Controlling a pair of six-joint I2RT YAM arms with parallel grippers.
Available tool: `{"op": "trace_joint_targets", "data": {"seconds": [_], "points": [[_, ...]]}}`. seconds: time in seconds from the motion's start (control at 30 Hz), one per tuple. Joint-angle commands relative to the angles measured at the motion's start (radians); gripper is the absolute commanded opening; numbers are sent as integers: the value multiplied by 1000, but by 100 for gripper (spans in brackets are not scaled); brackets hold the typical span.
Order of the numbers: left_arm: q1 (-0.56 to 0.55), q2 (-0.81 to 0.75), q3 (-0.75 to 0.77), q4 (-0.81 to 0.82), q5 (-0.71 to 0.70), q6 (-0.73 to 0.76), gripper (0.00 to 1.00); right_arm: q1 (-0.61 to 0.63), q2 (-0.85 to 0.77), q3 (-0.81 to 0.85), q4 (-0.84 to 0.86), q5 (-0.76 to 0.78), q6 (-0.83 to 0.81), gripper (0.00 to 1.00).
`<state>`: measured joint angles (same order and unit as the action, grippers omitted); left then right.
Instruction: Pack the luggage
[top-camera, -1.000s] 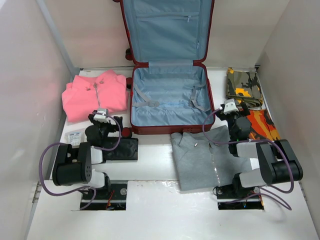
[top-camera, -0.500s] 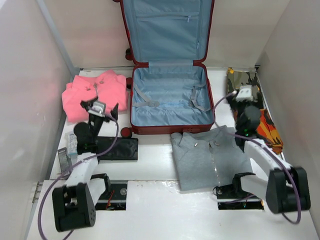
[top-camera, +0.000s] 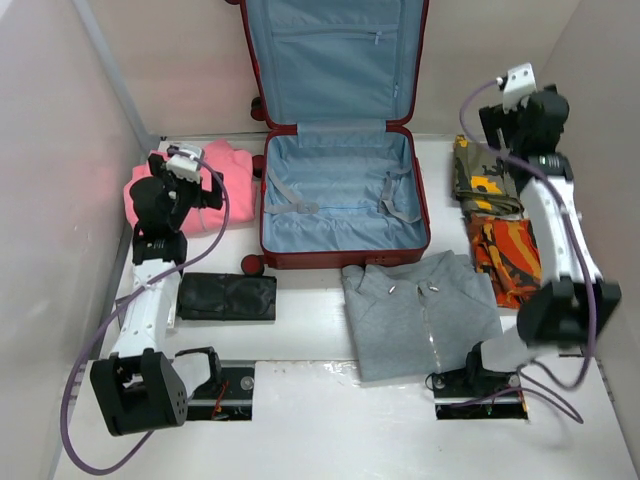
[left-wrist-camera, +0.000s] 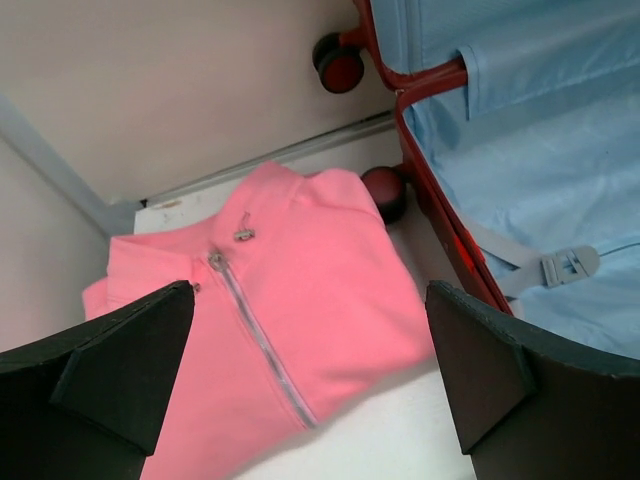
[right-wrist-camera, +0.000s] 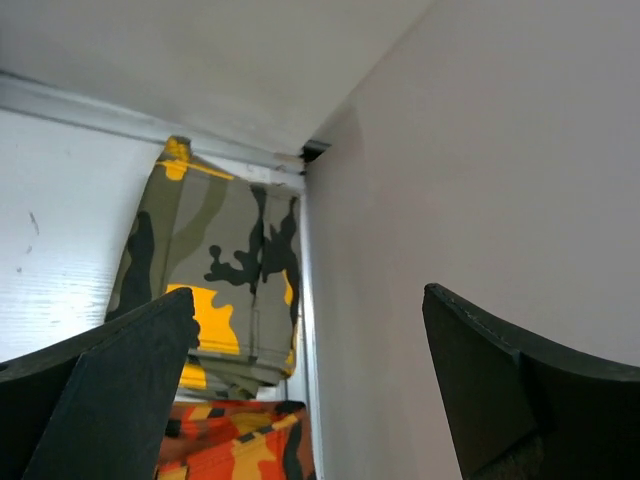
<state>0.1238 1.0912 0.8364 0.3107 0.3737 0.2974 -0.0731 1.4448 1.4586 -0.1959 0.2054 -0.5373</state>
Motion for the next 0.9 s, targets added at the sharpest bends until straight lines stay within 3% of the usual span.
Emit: {"op": "trace_joint_targets", "data": {"seconds": [0.0,0.07,0.3,0.37,0.43,0.57,0.63,0.87], "points": [[-7,-24,7,-25,17,-30,100,-45,234,265,-453,-124,13,100],[-7,-24,7,-25,18,-30,100,-54,334,425,-526,-165,23,100],[-7,9,-13,-53,30,-21,100,22,629,595,-583,-15,14,100],[-7,32,-13,-64,30,-21,100,22,687,632,-608,38,80,100],[-7,45,-3,-73,30,-21,100,-34,666,606,-579,-15,156,100],[-7,84,6,-73,51,-12,100,-174,600,496,-456,-263,221,100],[-7,108,15,-73,60,-12,100,-209,591,456,-432,-282,221,100],[-7,165,53,-91,85,-12,100,-312,680,520,-430,-454,231,100]]}}
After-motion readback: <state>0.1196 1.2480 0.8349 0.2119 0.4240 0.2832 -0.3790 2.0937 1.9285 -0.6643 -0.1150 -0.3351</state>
